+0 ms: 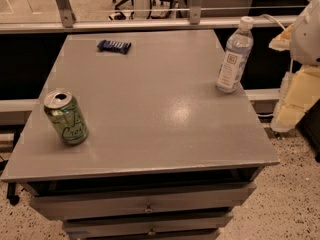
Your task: Move blue plastic bottle near rxbar blueberry
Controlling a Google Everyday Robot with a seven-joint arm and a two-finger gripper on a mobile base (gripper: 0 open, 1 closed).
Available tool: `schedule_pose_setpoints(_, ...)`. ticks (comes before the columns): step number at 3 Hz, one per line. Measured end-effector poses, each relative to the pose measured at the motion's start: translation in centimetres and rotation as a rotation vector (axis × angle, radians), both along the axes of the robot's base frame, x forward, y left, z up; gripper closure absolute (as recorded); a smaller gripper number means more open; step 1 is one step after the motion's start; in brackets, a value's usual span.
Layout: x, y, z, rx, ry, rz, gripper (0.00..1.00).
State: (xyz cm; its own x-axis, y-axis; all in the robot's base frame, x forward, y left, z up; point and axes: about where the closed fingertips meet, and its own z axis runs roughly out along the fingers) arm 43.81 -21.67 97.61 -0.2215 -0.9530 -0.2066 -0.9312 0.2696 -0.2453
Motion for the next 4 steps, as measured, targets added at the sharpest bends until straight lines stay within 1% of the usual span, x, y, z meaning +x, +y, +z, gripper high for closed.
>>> schedule_pose_setpoints(1,0.0,0.0,0.0,0.001,-0.004,-0.001,0.0)
schedule_pose_setpoints(2,2.4,-0.7,-0.8,0.057,-0.049,-0.034,0.0)
schedule_pose_setpoints(3,8.1,-2.2,-1.8,0.134,-0.148,-0.109,0.0)
schedule_pose_setpoints(4,13.1,-4.1,-1.8,0.195,-0.242,-0.19,0.0)
